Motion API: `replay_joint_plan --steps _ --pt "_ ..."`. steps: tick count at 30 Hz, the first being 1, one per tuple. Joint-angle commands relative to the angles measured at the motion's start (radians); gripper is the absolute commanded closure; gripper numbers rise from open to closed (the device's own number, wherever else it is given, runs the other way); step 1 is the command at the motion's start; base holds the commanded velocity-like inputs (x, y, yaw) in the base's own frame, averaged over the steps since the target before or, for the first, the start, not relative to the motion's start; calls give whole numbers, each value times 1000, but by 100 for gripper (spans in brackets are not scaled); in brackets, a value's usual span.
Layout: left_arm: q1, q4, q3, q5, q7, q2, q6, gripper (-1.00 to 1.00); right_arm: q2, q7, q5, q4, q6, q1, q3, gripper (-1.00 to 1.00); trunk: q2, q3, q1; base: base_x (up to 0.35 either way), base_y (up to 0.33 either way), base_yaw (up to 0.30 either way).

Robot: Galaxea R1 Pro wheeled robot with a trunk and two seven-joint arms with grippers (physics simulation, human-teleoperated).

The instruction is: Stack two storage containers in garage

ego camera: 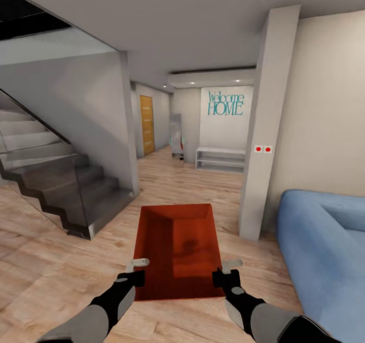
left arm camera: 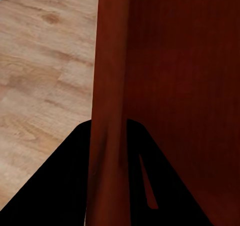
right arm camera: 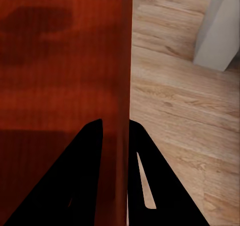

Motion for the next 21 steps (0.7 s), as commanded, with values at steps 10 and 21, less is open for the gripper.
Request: replay_joint_plan --steps 10,21 --pt "-1 -10 44 38 6 40 7 100 1 -2 3 -1 -7 0 -58 100 -1 -1 1 322 0 0" --pt "-1 -15 44 38 7 40 7 100 1 -2 1 -1 -7 0 -58 100 -1 -1 1 322 0 0"
